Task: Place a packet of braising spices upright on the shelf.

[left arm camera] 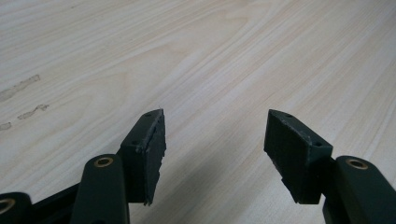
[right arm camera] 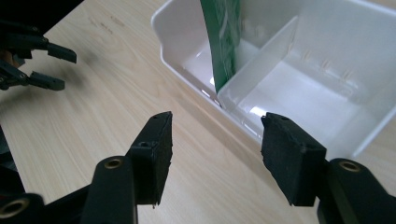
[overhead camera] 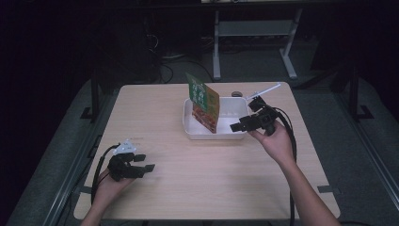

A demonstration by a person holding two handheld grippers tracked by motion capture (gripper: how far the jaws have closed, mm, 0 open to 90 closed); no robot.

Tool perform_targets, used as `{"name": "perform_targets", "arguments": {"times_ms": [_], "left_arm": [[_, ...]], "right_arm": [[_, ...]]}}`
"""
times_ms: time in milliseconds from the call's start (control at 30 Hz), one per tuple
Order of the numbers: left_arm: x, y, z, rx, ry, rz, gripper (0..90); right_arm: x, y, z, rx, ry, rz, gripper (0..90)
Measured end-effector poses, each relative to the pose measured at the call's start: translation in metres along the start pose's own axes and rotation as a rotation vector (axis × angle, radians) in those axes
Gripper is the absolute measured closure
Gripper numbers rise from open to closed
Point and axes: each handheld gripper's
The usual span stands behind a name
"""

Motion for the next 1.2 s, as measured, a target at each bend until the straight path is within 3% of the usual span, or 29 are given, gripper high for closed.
{"name": "perform_targets", "arguments": {"times_ms": [700,1200], "left_arm": [[0.001,0.003,0.003,0.004,-0.009,0.002,37.4],[0.001,0.003,0.003,0.009,-0.008,-0.001,35.3]], "right_arm": [[-0.062,0.027,-0.002,0.02,0.001,0.07,42.2],[-0.094,0.035,0.0,0.037,0.008,0.094,41.8]]}}
Point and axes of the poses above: each handheld gripper's, and its own axes: z roughly forward along the jaws, x roughly out of its top, y roughly to its right, and after that the axes turned 9 degrees about z, right-handed
